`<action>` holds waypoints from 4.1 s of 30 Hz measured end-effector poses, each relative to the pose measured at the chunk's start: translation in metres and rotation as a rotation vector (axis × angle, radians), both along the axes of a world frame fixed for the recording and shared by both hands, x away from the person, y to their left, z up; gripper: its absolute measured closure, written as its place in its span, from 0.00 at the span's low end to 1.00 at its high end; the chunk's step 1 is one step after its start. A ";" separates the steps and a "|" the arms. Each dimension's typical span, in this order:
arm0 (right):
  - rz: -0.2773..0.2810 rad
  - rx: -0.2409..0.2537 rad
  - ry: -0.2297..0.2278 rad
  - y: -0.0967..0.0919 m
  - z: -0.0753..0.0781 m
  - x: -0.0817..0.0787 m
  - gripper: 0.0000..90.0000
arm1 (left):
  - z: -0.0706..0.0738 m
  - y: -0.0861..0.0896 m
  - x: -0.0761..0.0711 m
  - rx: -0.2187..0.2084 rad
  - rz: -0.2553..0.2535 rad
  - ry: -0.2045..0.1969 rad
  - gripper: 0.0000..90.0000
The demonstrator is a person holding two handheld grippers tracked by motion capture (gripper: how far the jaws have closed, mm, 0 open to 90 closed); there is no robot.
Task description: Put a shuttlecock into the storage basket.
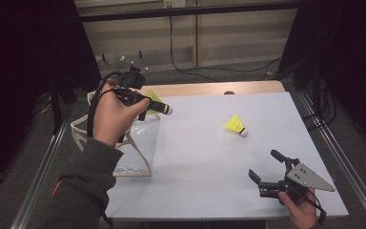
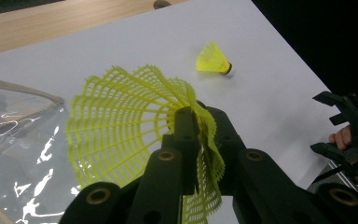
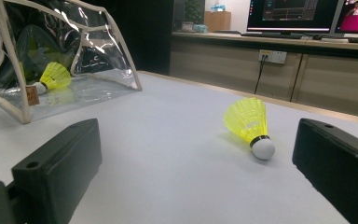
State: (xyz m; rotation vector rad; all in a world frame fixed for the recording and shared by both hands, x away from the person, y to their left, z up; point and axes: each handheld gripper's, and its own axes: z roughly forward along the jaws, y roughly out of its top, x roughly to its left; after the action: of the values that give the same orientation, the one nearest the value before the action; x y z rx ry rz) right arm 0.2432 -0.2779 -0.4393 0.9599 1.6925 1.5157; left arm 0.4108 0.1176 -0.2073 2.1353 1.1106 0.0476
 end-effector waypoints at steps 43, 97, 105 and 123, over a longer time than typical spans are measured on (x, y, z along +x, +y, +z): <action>0.003 0.001 -0.001 -0.001 0.000 0.000 0.01 | 0.002 0.022 0.008 0.033 0.041 0.002 0.93; 0.001 0.000 0.000 0.000 0.000 0.000 0.01 | 0.011 0.064 0.011 0.042 0.111 -0.012 0.93; 0.003 -0.002 0.000 0.001 0.000 0.000 0.01 | 0.013 0.068 0.010 0.048 0.119 -0.020 0.93; -0.002 -0.001 -0.003 0.000 0.000 0.000 0.01 | 0.014 0.080 0.010 0.066 0.139 -0.018 0.93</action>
State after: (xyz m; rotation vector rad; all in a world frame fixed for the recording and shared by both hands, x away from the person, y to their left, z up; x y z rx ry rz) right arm 0.2432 -0.2778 -0.4392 0.9581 1.6901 1.5143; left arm 0.4211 0.1978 -0.1929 2.1073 1.2614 0.1699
